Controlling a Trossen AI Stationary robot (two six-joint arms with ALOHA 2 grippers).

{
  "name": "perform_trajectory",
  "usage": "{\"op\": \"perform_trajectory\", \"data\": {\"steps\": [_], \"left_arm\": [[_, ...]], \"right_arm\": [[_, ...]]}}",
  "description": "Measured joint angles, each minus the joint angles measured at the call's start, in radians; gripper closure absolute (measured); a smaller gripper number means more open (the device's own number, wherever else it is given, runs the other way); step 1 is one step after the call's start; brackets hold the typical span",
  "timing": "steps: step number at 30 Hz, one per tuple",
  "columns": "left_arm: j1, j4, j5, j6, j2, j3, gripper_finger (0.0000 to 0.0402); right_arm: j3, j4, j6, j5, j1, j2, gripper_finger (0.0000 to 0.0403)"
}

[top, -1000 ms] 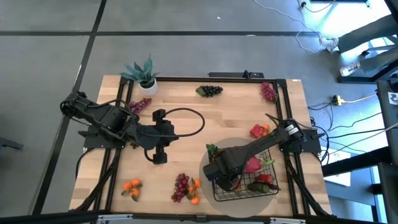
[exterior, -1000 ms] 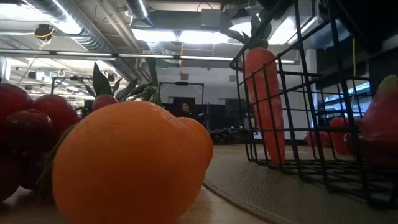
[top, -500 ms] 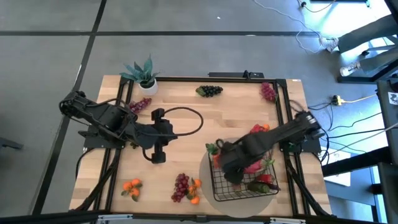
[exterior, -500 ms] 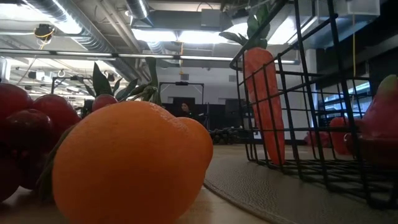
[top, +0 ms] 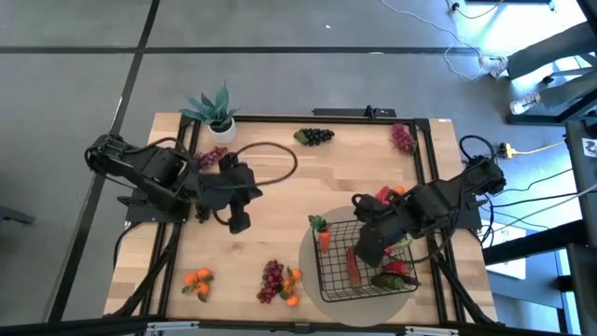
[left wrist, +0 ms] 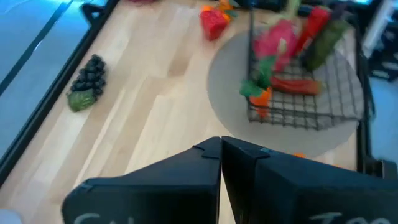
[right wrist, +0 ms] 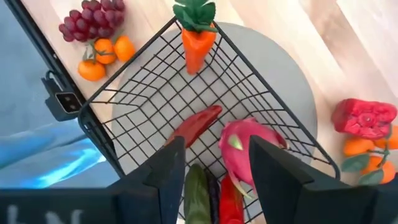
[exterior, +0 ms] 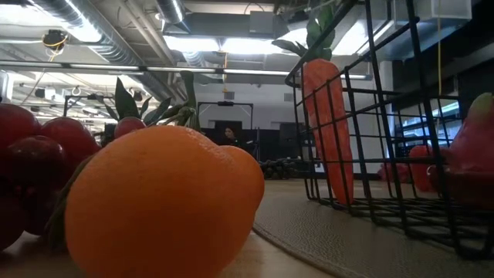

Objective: Build produce basket
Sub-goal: Put the bell pepper into the wire basket

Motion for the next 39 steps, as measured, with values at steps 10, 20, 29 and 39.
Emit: {"op": "perform_trajectory", "data": {"steps": [10,20,29,39], "left_arm": [[0.115,0.000,0.075,0.014,0.000,0.000,0.0401],[0.227,0.017,0.124,0.114,0.004,0.000,0.0401],[0.297,0.084,0.190,0.199,0.005,-0.002,0.0401],[0.421,0.200,0.427,0.412,0.037,-0.002,0.0401]], "right_arm": [[0.000,0.001,-0.154,0.002,-0.137,-0.023,0.0241],[-0.058,0.003,-0.295,0.137,-0.266,-0.222,0.0241],[-0.390,-0.002,-0.209,0.121,-0.445,-0.442,0.0241],[-0.551,0.005,-0.167,0.042,-0.601,-0.422,0.0241]]}}
